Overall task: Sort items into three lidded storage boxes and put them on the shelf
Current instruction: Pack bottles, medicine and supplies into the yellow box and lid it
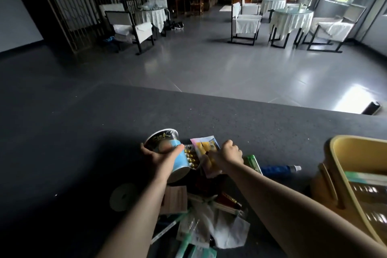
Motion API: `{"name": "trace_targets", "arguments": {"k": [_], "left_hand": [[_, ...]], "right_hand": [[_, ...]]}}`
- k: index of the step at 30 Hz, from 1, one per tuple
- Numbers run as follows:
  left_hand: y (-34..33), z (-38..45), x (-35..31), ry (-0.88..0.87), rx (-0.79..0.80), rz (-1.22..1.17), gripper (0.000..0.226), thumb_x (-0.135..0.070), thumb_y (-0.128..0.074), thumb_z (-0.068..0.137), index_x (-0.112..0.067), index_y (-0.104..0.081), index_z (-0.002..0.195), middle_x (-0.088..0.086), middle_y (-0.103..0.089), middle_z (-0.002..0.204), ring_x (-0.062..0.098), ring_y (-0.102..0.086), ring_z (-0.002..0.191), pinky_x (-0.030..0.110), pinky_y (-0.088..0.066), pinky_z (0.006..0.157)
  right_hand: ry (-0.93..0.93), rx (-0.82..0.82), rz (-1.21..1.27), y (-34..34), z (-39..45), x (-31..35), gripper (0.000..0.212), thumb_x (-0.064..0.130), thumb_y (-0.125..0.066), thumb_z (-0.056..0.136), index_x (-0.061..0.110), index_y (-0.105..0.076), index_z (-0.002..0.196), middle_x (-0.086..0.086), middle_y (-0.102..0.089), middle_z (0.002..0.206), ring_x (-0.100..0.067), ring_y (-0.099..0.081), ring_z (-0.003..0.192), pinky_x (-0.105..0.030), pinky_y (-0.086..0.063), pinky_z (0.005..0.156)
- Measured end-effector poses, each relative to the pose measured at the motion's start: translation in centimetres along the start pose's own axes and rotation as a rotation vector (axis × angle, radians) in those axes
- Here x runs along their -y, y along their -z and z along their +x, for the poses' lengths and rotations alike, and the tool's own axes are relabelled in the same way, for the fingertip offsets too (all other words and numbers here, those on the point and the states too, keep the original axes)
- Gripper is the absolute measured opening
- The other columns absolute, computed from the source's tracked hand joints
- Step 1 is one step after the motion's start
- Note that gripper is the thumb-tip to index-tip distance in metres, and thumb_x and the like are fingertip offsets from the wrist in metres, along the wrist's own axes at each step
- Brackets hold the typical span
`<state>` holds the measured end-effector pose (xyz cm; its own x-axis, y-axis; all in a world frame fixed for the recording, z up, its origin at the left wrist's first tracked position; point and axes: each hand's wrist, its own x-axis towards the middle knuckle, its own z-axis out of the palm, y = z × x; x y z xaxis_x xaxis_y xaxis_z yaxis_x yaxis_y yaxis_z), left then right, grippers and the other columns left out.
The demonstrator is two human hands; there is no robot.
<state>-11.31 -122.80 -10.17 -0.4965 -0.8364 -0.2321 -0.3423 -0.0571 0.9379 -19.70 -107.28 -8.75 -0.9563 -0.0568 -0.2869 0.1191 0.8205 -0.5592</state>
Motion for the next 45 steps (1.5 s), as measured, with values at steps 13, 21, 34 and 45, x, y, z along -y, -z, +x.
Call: {"name": "trace_targets", "arguments": {"k": [13,21,34,45], "left_hand": [[-0.3,0.5,1.0,-0.082,-0.008,-0.108,0.124,-0.041,-0.089,0.049,-0.028,-0.013,0.146,0.016,-0.040,0.144,0.036,-0.045,0.126,0.051,-0.036,0.107],[-0.8,-8.2,-7.2,-0.573,0.054,-0.259,0.119,-0.039,-0.084,0.049,-0.023,-0.018,0.146,0.005,-0.039,0.145,0.019,-0.045,0.128,0.038,-0.036,0.110],[-11.6,-30.3,-11.8,-0.986,1.050,-0.135,0.120,-0.036,-0.087,0.050,-0.039,-0.016,0.146,-0.008,-0.048,0.133,0.009,-0.051,0.121,0.035,-0.047,0.101],[-19.6,-34.8,-8.4,-1.059,1.535,0.852,0.109,-0.024,-0.077,0.073,-0.048,0.001,0.145,-0.006,-0.021,0.155,0.008,-0.023,0.139,0.017,-0.018,0.109]], "right_hand": [[-0.039,0.006,0.269,-0.4,0.1,-0.1,0.032,0.031,-0.064,0.082,0.011,-0.053,0.104,-0.012,-0.064,0.112,-0.029,-0.060,0.102,-0.030,-0.045,0.076],[0.201,-0.338,0.851,11.7,-5.2,-1.1,0.025,0.022,-0.072,0.081,0.017,-0.051,0.094,-0.010,-0.066,0.101,-0.023,-0.063,0.088,-0.040,-0.054,0.077],[0.022,-0.827,0.970,30.0,-14.9,-25.9,0.048,0.038,-0.070,0.083,0.014,-0.050,0.120,-0.006,-0.065,0.107,-0.022,-0.066,0.094,-0.032,-0.056,0.074],[0.055,-0.970,0.852,33.6,-14.4,-34.5,0.028,0.027,-0.068,0.085,0.018,-0.053,0.106,0.003,-0.063,0.089,-0.015,-0.062,0.084,-0.009,-0.048,0.059]]}}
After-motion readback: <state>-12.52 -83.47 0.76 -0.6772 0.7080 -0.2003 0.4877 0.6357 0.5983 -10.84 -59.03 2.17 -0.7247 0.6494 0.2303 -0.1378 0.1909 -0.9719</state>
